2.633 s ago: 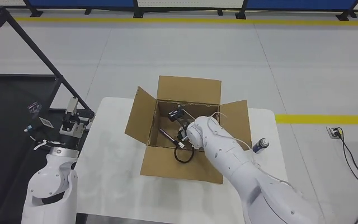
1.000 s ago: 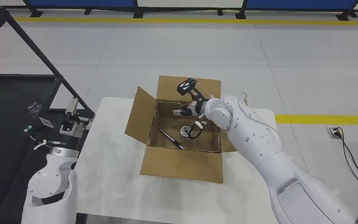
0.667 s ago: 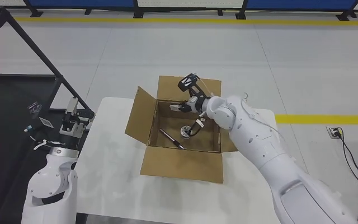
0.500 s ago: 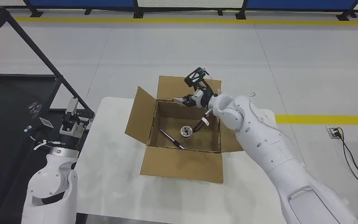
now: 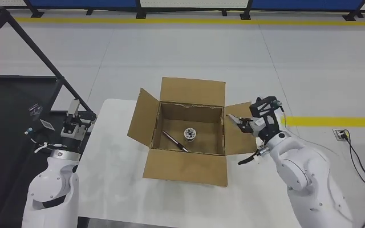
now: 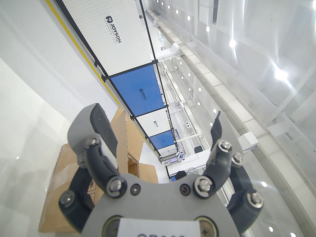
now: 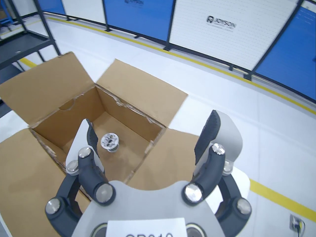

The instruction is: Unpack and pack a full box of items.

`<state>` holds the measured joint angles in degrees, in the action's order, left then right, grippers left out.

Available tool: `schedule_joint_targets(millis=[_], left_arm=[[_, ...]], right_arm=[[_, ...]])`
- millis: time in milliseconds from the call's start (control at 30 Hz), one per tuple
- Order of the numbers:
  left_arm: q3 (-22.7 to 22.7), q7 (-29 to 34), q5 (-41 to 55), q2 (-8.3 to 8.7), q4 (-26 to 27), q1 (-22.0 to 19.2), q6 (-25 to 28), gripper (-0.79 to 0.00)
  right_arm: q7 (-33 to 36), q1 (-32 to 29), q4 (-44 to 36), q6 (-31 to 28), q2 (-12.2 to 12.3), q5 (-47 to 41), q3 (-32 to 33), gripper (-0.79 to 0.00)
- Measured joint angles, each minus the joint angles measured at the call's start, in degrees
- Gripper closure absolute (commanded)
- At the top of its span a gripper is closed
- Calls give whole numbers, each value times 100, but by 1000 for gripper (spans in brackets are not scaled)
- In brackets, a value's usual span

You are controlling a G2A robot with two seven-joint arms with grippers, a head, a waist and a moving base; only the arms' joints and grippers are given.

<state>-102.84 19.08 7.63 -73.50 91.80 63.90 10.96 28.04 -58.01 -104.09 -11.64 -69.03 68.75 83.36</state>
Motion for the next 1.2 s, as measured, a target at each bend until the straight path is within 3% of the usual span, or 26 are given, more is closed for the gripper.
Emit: schedule_joint_targets(millis=[167,433,833,933,967,1200], left_arm=[[0,0,0,0,0,0,0,-785],[0,0,0,0,0,0,0,-785],[0,0,0,0,0,0,0,-785],[0,0,0,0,0,0,0,-785],[0,0,0,0,0,0,0,-785],[0,0,0,0,0,0,0,-785]], right_arm=[[111,-781,27,494,75,110,807,-785],[326,-1724,170,-133,177,-397,1685,-785],[692,-722,1911,128,151,-89,859,-785],[650,-531,2223,42,151,-134,787,-594],[637,-490,2288,12,153,-149,773,-499],[521,-173,2738,-95,151,-214,610,-376]])
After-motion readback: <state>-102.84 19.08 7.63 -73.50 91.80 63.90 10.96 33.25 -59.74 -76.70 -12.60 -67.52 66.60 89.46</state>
